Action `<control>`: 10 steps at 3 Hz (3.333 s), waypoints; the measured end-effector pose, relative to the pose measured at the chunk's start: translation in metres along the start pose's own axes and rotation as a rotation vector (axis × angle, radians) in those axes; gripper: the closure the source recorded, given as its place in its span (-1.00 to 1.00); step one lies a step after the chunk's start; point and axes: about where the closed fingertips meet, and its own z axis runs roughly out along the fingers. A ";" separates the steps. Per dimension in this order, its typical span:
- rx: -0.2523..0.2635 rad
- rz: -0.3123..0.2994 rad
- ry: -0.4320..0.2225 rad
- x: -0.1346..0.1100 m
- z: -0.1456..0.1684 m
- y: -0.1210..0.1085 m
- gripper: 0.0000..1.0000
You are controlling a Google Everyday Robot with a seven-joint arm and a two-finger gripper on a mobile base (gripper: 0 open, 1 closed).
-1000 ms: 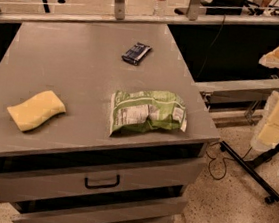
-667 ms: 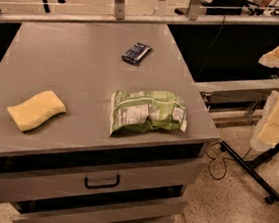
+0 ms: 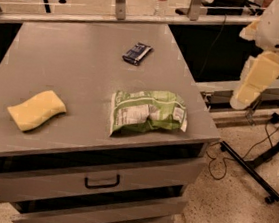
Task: Move rxbar blueberry near sponge
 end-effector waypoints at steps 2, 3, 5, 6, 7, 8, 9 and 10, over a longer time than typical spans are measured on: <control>0.022 -0.061 -0.233 -0.101 0.039 -0.097 -1.00; 0.038 -0.052 -0.308 -0.141 0.061 -0.121 -1.00; 0.080 0.069 -0.351 -0.184 0.122 -0.157 -1.00; 0.075 0.118 -0.358 -0.198 0.157 -0.166 -1.00; 0.051 0.131 -0.362 -0.207 0.191 -0.173 -1.00; 0.007 0.146 -0.376 -0.213 0.221 -0.177 -1.00; -0.042 0.152 -0.383 -0.217 0.250 -0.181 -1.00; -0.078 0.163 -0.372 -0.213 0.272 -0.182 -0.57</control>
Offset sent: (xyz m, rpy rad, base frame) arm 0.1668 0.1118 0.0366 0.3014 -0.1215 0.1632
